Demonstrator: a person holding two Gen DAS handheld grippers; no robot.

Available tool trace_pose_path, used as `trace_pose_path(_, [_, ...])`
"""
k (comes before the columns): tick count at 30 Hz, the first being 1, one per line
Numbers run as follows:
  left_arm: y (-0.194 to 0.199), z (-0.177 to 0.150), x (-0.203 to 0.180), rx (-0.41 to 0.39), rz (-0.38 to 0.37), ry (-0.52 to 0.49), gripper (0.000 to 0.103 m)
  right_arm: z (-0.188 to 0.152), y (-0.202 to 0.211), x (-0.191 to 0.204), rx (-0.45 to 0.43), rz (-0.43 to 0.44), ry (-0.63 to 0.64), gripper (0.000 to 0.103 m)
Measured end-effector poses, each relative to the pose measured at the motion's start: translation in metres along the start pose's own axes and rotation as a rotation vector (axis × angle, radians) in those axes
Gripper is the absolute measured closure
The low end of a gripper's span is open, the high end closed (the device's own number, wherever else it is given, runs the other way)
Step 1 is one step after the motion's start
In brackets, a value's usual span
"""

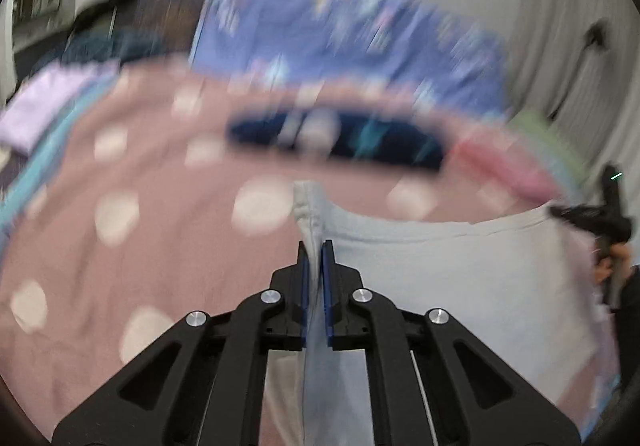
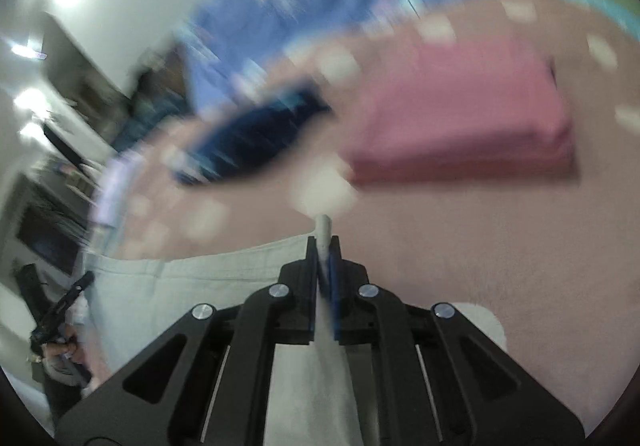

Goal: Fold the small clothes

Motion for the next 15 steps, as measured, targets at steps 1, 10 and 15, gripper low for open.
trace_pose_path(1, [-0.02,-0.01,0.004,0.05,0.032,0.003,0.097,-0.006,-0.014,-0.009,0.028,-0.043,-0.019,0.095])
trace_pose_path(10, [-0.012,-0.057,0.005,0.059,0.09,-0.106,0.08,-0.043,0.045,-0.031,-0.06,0.022,-0.034,0.09])
trace_pose_path(15, [0.043,-0.07,-0.03,-0.038,0.004,-0.152,0.071,-0.083,0.094,-0.037,-0.17,0.048,-0.003,0.063])
Point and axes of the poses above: each gripper's, at about its wrist camera, not at the fingertips, and y roughly against the way its jaws point, x to its left, z to its top, the point moved 5 cm from there along -y, roughly the way its jaws point
